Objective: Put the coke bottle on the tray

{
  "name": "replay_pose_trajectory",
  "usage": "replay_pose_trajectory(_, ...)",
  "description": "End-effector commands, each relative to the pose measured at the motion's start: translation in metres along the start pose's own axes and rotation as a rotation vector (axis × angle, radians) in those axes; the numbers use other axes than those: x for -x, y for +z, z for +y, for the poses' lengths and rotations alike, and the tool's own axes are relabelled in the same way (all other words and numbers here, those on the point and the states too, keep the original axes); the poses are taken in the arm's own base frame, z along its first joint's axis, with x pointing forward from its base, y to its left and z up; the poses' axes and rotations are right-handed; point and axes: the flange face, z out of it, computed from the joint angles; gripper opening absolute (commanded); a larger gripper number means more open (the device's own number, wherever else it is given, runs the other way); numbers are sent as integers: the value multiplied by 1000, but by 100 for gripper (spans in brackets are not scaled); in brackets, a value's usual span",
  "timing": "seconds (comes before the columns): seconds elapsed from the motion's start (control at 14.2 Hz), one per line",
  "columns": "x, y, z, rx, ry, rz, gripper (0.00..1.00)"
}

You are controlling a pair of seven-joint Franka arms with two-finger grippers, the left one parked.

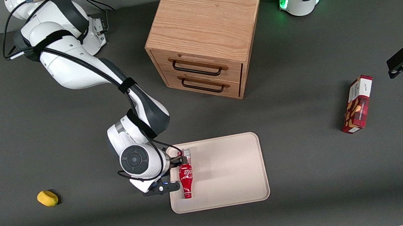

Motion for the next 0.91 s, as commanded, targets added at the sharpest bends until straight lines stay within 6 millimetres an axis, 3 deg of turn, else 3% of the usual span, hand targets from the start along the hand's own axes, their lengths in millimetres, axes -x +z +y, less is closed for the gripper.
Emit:
replay_pose_trajectory(0.0,9,-51,7,-1,24,-8,100)
replay_pose_trajectory(0.14,23,-72,22,13,31,-86,100)
replay_pose_trajectory(0.35,49,-122,74,14,0,-181,100)
replay_pose_trajectory(0.7,129,-231,175,18,1,-154,100)
replay_pose_trajectory(0.84,157,-268,196,28,27,-122,100)
